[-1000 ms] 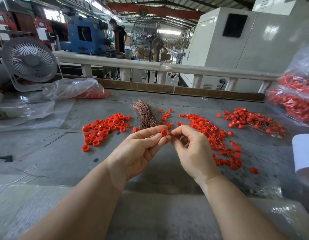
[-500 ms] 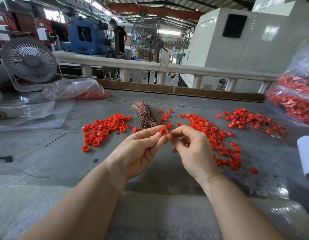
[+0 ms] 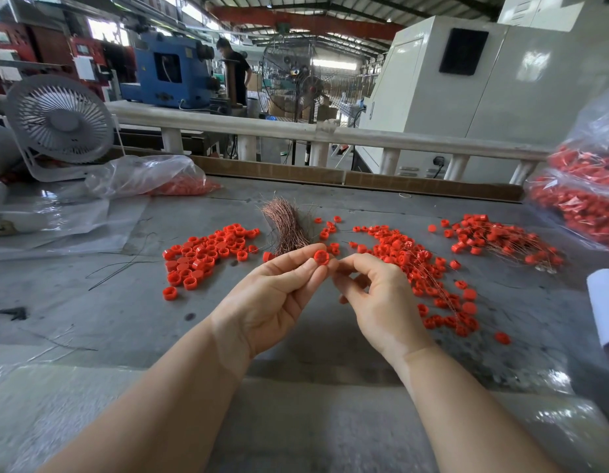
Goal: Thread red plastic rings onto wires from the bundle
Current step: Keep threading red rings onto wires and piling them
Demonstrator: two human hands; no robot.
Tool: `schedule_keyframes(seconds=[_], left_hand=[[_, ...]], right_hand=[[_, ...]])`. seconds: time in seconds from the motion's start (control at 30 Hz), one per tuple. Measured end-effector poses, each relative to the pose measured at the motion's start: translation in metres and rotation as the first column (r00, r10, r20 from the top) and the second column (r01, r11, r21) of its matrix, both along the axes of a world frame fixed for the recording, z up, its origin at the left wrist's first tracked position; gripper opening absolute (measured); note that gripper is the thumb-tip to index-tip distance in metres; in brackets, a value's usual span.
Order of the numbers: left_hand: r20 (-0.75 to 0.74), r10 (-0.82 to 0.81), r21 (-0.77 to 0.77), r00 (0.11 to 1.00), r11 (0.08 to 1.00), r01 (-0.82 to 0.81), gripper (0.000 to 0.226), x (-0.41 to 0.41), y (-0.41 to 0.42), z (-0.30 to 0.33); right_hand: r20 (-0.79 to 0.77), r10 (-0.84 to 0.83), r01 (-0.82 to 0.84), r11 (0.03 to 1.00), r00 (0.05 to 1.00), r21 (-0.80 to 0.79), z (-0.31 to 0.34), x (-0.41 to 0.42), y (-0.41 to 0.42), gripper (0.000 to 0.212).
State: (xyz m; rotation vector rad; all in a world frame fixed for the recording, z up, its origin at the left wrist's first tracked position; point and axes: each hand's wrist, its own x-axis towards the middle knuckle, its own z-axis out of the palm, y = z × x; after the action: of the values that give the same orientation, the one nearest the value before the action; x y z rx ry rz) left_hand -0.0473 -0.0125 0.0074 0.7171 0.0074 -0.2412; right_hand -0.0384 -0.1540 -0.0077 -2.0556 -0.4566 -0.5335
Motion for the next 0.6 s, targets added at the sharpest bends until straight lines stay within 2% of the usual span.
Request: schedule_keyframes(seconds=[0.1,0.43,0.5,0.6], left_hand=[[0.010,-0.008,0.002,1.000,1.000,0.008,0.020,0.000,0.000,0.000],[-0.011,0.044,0.078,0.999,0.996,-0.043,0.019,-0.001,-0.001,-0.001],[-0.040,0.073,0.082,0.997,0.994,-0.070,0.018,0.000,-0.001,-0.002],[-0.069,0.108,0.117,0.992,0.988,-0.099,0.016,0.002,-0.001,-0.005]], right_hand=[[-0.038,0.004,-0.004,1.000,0.999,0.000,0.001,0.000,0.000,0.018],[-0.062,-0.020,0.015,0.996,0.998,-0.087,0.000,-0.001,0.000,0.008],[-0.044,-0.083,0.078,0.993,0.996,-0.088,-0.001,-0.001,-0.002,0.013],[0.003,-0.307,0.307,0.952,0.952,0.020,0.002,0.004,-0.010,0.019]])
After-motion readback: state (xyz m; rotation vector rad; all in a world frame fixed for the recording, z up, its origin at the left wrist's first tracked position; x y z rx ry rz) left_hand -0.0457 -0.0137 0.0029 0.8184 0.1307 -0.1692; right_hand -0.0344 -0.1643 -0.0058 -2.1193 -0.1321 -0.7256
